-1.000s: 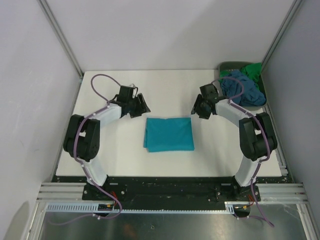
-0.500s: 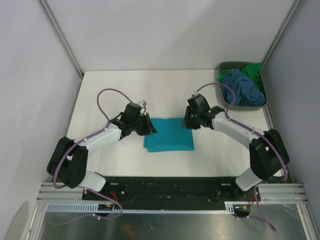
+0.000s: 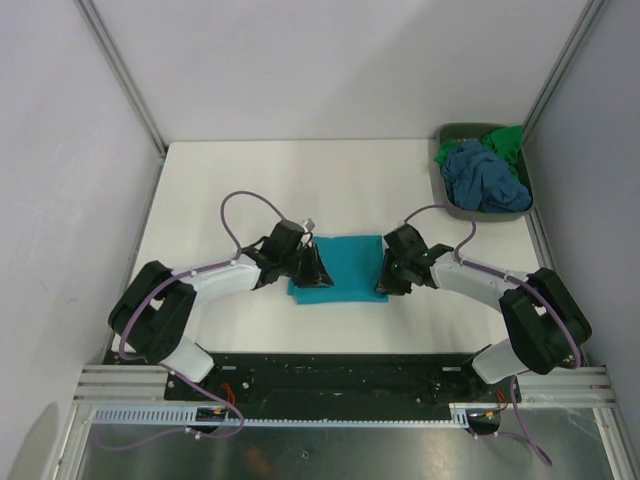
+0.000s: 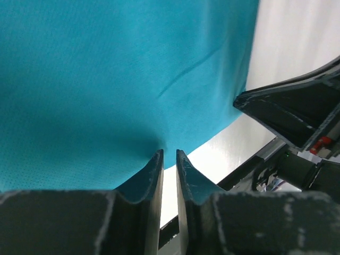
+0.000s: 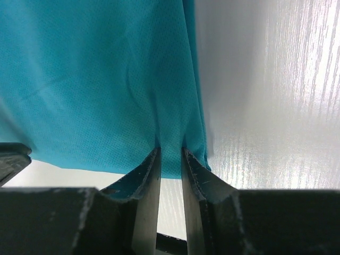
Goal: Fold and stack the t-shirts
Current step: Put the neatly folded tshirt into the corner of the board with the left arm
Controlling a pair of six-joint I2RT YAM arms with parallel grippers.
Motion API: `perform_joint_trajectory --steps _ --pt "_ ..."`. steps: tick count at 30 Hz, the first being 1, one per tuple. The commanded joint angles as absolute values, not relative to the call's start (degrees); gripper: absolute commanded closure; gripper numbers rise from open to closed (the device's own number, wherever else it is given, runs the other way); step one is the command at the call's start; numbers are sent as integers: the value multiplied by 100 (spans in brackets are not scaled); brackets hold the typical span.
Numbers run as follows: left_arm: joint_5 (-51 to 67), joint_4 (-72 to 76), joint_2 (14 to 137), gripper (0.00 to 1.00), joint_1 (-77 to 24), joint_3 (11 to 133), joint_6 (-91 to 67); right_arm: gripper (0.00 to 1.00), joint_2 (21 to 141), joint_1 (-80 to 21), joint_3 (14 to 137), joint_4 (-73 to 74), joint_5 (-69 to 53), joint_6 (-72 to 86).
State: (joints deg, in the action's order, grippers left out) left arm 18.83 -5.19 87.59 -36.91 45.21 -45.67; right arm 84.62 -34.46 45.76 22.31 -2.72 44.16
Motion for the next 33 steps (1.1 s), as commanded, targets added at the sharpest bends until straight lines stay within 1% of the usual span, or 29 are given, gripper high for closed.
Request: perform_joint_trajectory --steps 1,7,12,15,21,27,33 --pt "1944 -277 8854 81 -3730 4309 -4724 74 8343 -3476 4372 1903 -303 4526" --pt "2069 -291 8374 75 -3362 4114 -4612 74 8344 -3475 4234 1883 -250 4501" --pt "2215 -476 7833 70 -2610 3900 -4438 74 8380 -3480 4228 1883 -189 4448" --pt "2331 -557 7792 66 -2186 3872 -4291 75 8426 -3477 4228 1865 -190 4428" --pt "2146 -815 7895 56 -1570 3916 -4001 74 8376 -3474 4228 1867 -215 4409" --pt "1999 -950 8190 46 -1443 3917 -3758 72 8135 -3452 4232 1868 -272 4420" --pt "1894 -996 8494 43 -1676 3918 -3625 69 7954 -3410 4292 1906 -317 4417"
